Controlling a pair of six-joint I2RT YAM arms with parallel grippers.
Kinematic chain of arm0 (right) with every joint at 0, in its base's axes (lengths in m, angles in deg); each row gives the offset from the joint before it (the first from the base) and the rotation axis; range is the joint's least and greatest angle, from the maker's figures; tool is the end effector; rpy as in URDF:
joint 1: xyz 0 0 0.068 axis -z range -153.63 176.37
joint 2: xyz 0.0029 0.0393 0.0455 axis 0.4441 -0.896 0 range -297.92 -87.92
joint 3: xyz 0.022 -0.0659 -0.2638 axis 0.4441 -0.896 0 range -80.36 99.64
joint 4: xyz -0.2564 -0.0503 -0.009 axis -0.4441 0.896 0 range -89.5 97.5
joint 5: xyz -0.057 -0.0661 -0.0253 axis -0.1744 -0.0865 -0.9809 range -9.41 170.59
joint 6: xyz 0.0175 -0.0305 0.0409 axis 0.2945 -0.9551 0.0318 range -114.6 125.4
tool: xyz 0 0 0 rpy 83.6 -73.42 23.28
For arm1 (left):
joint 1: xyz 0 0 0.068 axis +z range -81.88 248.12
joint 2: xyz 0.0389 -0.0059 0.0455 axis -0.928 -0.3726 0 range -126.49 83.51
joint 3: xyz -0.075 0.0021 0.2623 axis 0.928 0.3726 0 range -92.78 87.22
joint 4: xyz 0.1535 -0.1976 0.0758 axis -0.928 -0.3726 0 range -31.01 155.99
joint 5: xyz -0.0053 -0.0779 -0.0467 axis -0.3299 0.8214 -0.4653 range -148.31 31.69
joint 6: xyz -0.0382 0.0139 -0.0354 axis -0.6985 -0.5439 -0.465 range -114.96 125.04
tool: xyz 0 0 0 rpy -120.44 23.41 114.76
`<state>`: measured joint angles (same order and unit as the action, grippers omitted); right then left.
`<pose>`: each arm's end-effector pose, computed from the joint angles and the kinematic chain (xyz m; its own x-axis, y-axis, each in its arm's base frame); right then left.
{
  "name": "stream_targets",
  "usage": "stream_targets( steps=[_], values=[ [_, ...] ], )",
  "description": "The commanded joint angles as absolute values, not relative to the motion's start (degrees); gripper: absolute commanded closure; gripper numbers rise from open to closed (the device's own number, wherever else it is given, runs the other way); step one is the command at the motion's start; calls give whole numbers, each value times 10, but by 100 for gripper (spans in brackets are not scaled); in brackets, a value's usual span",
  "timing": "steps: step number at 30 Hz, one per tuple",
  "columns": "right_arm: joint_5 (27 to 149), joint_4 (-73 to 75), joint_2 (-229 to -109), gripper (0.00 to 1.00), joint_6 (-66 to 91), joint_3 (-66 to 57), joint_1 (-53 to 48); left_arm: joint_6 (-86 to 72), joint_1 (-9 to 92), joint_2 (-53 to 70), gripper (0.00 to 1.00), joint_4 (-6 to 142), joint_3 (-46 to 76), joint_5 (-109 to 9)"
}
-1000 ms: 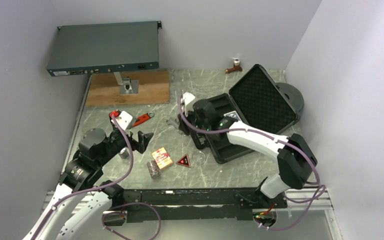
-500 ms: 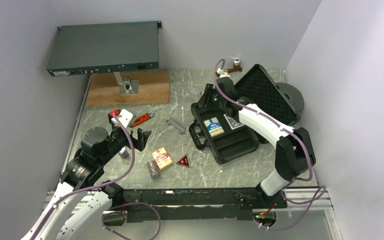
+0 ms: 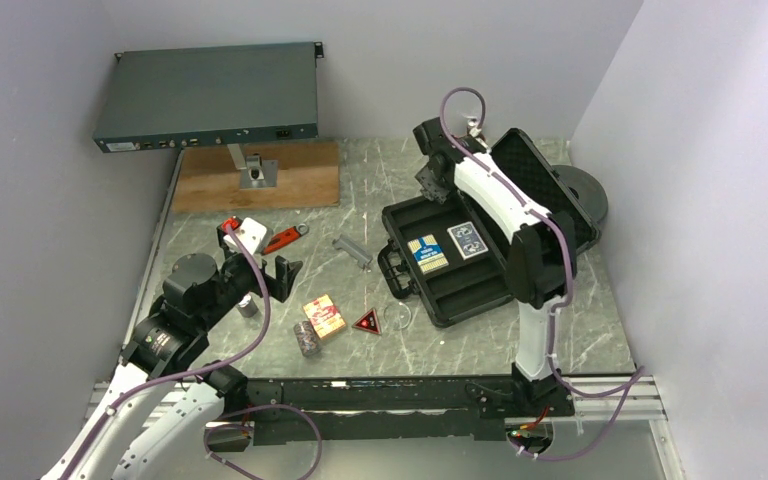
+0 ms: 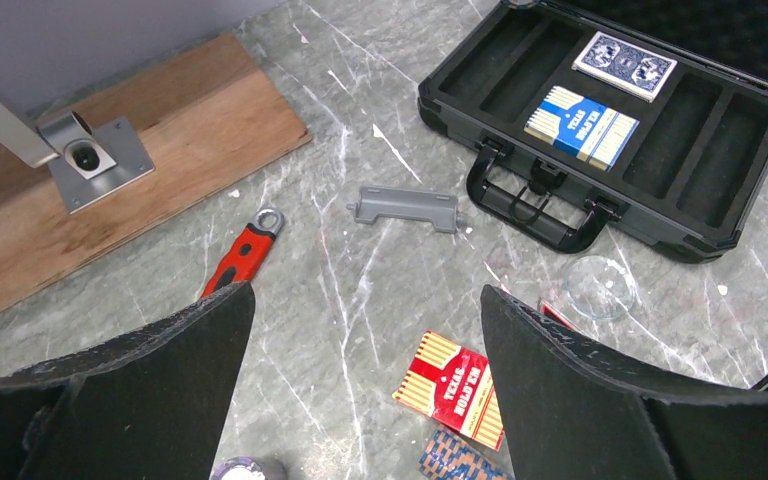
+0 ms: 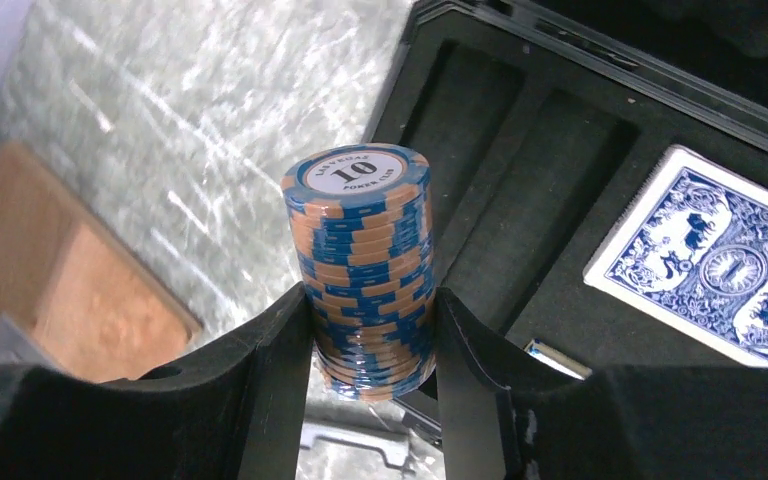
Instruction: Pack up texas hold em set
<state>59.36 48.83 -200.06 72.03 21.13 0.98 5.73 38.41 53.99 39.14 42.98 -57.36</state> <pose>0.3908 0.1712 0.2799 -0.5192 0.7007 -0.4893 0.6192 0.7031 0.3498 0.1031 -0.0596 0.3409 -0.1763 0.1144 -0.9777 0.5119 0.8590 0.0082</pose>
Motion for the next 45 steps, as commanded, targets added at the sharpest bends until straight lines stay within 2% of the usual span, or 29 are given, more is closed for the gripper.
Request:
stream_targets(
  steps=[1,13,34,39,42,45],
  values=[
    [543,684,-2042,100,857,310,17,57,383,541,11,409,427,-581],
    [636,586,-2019,100,872,184,65,60,382,536,11,408,427,-581],
    [657,495,-2032,100,830,176,99,61,382,532,11,408,428,-582],
    [658,504,-2040,86,830,190,107,61,382,534,11,408,428,-582],
    [656,487,-2033,59,824,182,109,61,382,534,11,408,428,-581],
    [656,472,-2026,41,821,173,110,61,383,534,11,408,428,-581]
  ],
)
